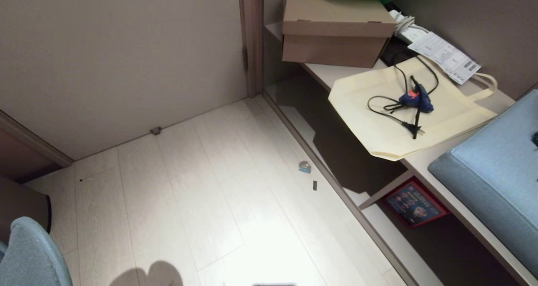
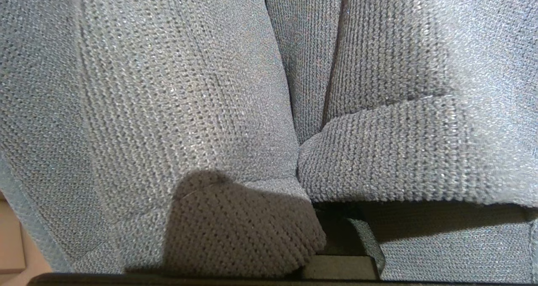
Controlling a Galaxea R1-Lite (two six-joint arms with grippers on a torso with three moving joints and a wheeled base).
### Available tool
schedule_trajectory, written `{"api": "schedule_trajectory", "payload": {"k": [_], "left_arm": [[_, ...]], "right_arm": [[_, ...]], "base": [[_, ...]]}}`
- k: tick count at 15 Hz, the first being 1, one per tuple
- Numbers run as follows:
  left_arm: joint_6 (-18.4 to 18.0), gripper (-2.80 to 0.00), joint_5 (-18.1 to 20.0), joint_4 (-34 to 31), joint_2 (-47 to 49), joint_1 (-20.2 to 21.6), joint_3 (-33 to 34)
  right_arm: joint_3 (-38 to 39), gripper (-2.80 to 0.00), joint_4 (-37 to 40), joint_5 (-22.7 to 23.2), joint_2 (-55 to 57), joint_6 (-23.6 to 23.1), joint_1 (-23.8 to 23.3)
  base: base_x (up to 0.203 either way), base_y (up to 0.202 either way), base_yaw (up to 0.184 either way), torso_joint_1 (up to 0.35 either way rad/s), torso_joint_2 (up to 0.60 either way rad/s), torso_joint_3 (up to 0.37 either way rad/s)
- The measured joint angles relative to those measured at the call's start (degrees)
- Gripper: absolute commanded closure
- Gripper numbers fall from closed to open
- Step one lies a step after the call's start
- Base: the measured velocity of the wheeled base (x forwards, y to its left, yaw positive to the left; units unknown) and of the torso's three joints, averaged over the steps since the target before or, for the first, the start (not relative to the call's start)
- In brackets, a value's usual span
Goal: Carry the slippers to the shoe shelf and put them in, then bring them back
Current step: Place the slippers into the shoe cabinet
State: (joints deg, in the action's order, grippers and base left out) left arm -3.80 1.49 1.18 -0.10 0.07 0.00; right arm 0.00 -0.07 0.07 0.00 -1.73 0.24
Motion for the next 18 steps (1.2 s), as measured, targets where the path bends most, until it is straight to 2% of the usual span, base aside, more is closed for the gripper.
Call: {"api": "schedule_trajectory", "payload": {"k": [18], "left_arm": [[0.2,0.0,0.0,0.0,0.0,0.0,0.0]], "right_arm": [[0.0,0.0,0.0,0.0,0.0,0.0,0.0]], "base": [[0.0,0.0,0.0,0.004,0.0,0.203]]}}
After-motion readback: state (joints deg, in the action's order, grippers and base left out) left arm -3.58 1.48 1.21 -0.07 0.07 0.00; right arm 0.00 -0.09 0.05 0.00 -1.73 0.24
